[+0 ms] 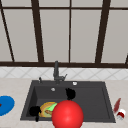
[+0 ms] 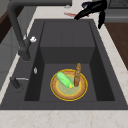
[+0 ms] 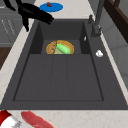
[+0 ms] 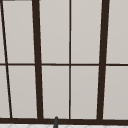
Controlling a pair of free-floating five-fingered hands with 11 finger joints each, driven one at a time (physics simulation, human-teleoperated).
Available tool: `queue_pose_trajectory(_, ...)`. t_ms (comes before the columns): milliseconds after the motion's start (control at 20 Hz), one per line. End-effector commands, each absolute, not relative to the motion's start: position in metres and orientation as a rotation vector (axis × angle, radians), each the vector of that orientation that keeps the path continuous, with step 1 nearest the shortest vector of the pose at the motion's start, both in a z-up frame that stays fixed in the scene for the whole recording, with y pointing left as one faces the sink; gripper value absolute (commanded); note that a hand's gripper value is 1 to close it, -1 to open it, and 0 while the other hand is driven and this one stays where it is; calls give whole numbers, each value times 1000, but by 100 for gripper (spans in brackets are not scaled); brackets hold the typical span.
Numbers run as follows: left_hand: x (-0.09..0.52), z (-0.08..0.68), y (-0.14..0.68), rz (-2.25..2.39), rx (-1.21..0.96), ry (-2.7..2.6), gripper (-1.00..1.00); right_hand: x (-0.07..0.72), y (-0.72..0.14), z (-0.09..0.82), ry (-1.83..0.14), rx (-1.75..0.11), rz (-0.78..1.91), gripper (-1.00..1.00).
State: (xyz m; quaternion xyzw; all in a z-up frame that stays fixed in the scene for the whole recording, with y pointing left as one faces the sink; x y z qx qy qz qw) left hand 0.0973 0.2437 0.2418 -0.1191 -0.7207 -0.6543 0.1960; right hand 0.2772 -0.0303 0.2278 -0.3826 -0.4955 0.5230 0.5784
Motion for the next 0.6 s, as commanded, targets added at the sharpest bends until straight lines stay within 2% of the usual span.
queue_pose_trajectory(0, 97, 242, 244, -1833, -334, -2019, 0, 277, -30, 228, -1151, -905, 1234, -100)
queue_pose_trajectory(550, 97, 242, 244, -1833, -334, -2019, 0, 295, -35, 255, -1170, -915, 1215, -100)
